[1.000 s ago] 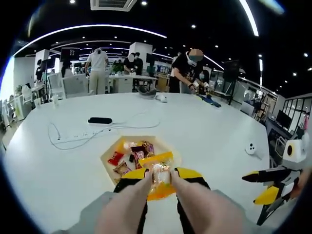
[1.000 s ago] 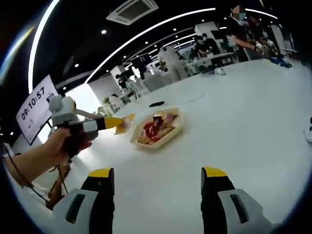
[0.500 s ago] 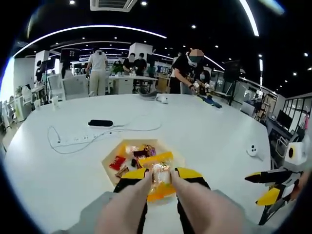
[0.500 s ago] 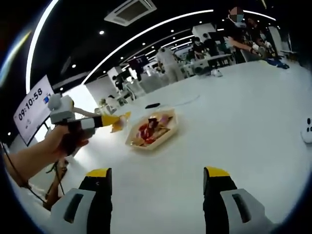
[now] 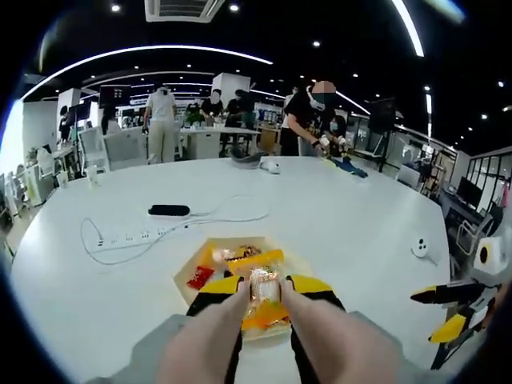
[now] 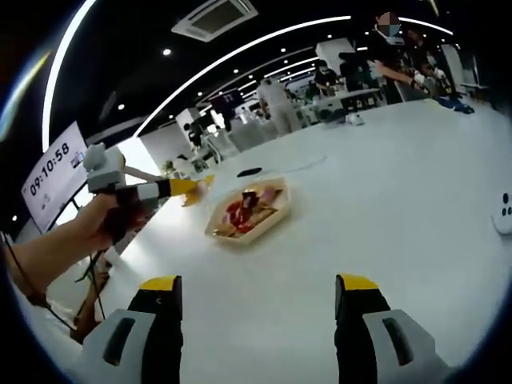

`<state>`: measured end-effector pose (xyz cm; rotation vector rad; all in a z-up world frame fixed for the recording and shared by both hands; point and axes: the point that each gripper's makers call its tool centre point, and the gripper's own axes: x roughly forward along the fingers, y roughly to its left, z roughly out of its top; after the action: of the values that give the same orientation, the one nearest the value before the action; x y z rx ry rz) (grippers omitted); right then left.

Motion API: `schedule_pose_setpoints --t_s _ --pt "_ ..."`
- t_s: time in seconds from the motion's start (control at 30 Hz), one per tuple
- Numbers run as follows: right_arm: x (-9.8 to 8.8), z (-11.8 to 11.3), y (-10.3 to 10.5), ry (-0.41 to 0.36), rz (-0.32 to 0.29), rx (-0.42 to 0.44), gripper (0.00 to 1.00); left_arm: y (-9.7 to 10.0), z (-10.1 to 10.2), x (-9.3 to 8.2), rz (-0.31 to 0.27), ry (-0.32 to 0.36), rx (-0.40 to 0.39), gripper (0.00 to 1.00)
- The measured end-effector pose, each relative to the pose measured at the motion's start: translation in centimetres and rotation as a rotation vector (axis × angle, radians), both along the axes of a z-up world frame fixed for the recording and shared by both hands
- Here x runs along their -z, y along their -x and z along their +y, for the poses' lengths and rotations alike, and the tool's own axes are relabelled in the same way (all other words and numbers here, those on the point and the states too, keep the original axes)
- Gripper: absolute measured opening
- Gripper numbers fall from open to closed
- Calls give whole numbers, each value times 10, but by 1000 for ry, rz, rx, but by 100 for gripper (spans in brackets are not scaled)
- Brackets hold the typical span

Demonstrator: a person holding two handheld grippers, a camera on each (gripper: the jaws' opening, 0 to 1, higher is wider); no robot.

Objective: Place the target food into the container with the food tongs after gripping and lifting it, then release it inside without dropping or visibly crushing the food.

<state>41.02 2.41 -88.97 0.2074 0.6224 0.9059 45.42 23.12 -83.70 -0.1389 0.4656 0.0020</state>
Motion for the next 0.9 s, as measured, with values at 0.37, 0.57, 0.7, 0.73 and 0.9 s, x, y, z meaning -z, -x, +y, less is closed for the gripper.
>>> schedule_pose_setpoints --t_s 0.37,0.57,0.7,0.73,0.9 --pt "0 -2 5 2 -4 -7 80 -7 14 -7 -6 1 -18 19" --pt "0 0 8 4 -3 -19 81 -11 18 -9 -6 0 -20 19" --pt "-1 2 9 3 -5 -29 80 -15 22 -11 -12 -4 -24 19" --pt "-1 2 9 4 -5 -29 80 -16 23 -11 -12 -5 -25 19" --pt "0 -1 8 4 -1 -20 80 -22 34 -10 -12 -8 -38 20"
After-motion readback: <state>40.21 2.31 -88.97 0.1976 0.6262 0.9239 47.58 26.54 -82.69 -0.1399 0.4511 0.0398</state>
